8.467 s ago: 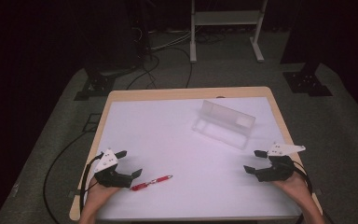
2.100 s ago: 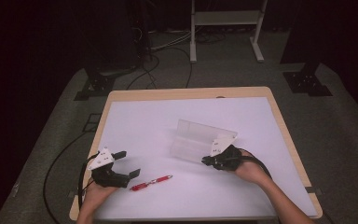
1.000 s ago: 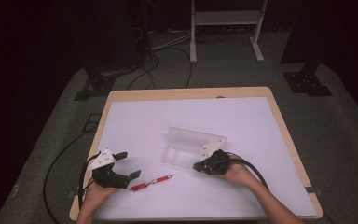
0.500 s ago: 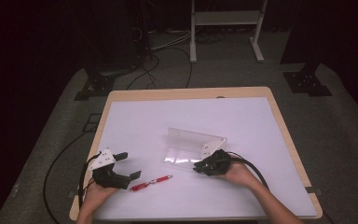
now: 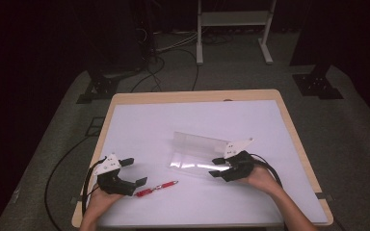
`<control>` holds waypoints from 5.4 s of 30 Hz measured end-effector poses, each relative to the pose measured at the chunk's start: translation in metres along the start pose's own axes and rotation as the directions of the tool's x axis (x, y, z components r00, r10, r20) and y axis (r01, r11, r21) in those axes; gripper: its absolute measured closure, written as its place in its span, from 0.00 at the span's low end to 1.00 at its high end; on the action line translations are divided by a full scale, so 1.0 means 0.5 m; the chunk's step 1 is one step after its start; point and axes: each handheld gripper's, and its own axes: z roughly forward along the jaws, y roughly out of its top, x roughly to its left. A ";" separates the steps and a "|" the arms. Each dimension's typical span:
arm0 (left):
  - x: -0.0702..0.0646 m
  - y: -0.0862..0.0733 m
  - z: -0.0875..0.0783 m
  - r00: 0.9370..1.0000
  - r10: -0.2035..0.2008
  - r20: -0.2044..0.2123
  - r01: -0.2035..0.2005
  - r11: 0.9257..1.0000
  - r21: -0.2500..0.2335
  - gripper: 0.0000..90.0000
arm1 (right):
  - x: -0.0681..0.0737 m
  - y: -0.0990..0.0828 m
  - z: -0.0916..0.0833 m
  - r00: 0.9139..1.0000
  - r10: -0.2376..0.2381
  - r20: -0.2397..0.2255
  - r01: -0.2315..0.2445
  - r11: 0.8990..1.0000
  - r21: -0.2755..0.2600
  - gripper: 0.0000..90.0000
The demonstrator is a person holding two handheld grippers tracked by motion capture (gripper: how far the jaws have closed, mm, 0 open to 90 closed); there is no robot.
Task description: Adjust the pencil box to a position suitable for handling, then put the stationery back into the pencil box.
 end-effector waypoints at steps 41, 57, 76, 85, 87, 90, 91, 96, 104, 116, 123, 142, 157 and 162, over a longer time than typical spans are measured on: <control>-0.012 0.004 0.008 0.999 0.015 0.044 -0.015 1.000 0.008 0.07 | -0.026 -0.206 -0.185 0.957 0.234 0.172 -0.217 0.970 -0.114 0.41; -0.033 0.008 0.035 0.992 0.078 0.100 -0.088 0.991 0.098 0.07 | -0.023 -0.233 -0.196 0.947 0.262 0.185 -0.240 0.961 -0.135 0.40; -0.066 0.008 0.072 0.958 0.205 0.198 -0.246 0.946 0.212 0.44 | -0.025 -0.248 -0.196 0.941 0.278 0.194 -0.254 0.957 -0.139 0.35; -0.069 0.009 0.079 0.948 0.232 0.218 -0.282 0.930 0.238 0.65 | -0.023 -0.248 -0.196 0.941 0.275 0.199 -0.251 0.958 -0.138 0.35; -0.067 0.010 0.078 0.949 0.225 0.221 -0.276 0.931 0.240 0.67 | -0.023 -0.248 -0.196 0.941 0.275 0.199 -0.250 0.958 -0.138 0.35; -0.066 0.011 0.079 0.950 0.214 0.226 -0.268 0.931 0.246 0.70 | -0.023 -0.248 -0.196 0.941 0.272 0.201 -0.248 0.959 -0.137 0.35; -0.064 0.012 0.081 0.951 0.208 0.228 -0.265 0.930 0.256 0.71 | -0.023 -0.248 -0.196 0.941 0.272 0.201 -0.248 0.959 -0.137 0.35; -0.065 0.022 0.093 0.948 0.201 0.246 -0.270 0.918 0.291 0.74 | -0.023 -0.248 -0.196 0.941 0.270 0.205 -0.246 0.960 -0.135 0.34; -0.061 0.024 0.104 0.950 0.185 0.250 -0.263 0.908 0.327 0.79 | -0.023 -0.248 -0.196 0.941 0.267 0.207 -0.243 0.960 -0.136 0.34; -0.064 0.024 0.103 0.948 0.215 0.234 -0.286 0.899 0.332 0.88 | -0.022 -0.247 -0.196 0.940 0.264 0.214 -0.239 0.961 -0.137 0.34; -0.064 0.025 0.103 0.949 0.205 0.241 -0.278 0.902 0.330 0.88 | -0.023 -0.249 -0.196 0.940 0.269 0.212 -0.243 0.960 -0.138 0.34; -0.067 0.064 0.085 0.934 0.220 0.282 -0.299 0.913 0.278 0.88 | -0.027 -0.249 -0.190 0.937 0.276 0.212 -0.254 0.959 -0.127 0.33; -0.068 0.114 0.095 0.918 0.243 0.313 -0.328 0.910 0.254 0.88 | -0.034 -0.253 -0.186 0.937 0.283 0.205 -0.262 0.957 -0.122 0.33; -0.070 0.135 0.097 0.911 0.259 0.321 -0.345 0.905 0.249 0.88 | -0.035 -0.252 -0.186 0.937 0.282 0.205 -0.260 0.957 -0.125 0.33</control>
